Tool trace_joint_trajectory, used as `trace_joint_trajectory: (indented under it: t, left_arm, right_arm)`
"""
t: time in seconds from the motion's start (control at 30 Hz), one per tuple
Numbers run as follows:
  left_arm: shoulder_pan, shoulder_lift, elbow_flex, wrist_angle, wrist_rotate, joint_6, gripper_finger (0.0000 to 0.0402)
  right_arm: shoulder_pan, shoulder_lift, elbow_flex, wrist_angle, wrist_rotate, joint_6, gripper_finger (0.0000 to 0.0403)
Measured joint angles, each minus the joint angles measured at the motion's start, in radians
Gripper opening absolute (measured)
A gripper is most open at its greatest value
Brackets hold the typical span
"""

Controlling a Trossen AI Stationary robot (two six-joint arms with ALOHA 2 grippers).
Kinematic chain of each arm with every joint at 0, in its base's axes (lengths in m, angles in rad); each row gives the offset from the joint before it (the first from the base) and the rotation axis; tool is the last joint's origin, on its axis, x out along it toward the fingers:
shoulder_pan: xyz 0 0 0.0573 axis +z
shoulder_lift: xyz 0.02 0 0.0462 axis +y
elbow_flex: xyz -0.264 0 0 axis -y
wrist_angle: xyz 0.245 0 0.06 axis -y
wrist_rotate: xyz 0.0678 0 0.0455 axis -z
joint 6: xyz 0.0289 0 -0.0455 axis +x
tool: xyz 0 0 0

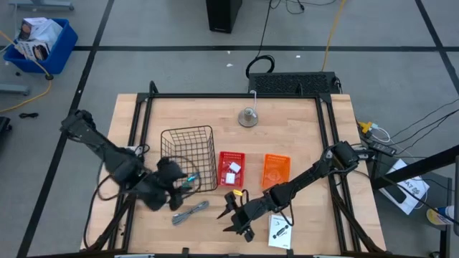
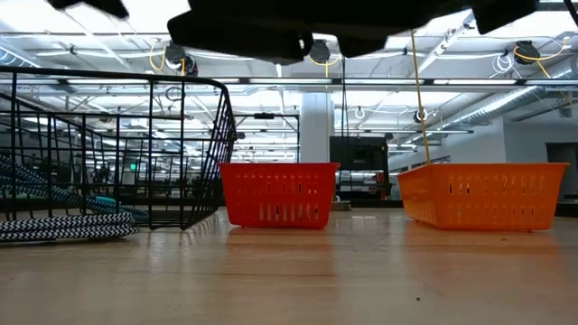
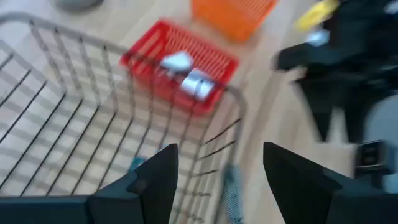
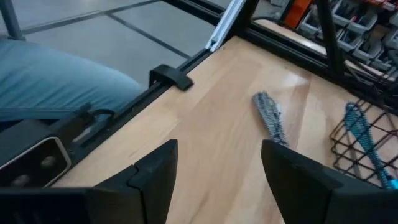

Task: Pick and place items into bin
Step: Put the white charger cable into the black wire basket

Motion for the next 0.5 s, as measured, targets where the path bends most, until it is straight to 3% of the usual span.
trace_joint_trajectory:
  t: [0.17,0.33,0.5]
  left_arm:
    - [-0.127,0.003,0.0,0.069,-0.104,-0.025,0.0239]
    - [-0.243,0.031,0.0,0.198,-0.291,0.05,0.0239]
    - [-0.296,0.067,0.0,0.289,-0.323,0.128,0.0239]
  right_arm:
    - [-0.014,0.013,0.001,0.026,0.001,-0.02,0.0224]
    - [-0.026,0.092,0.066,0.033,0.016,-0.037,0.0224]
    - [-0.04,0.197,0.2,-0.042,0.027,-0.041,0.0224]
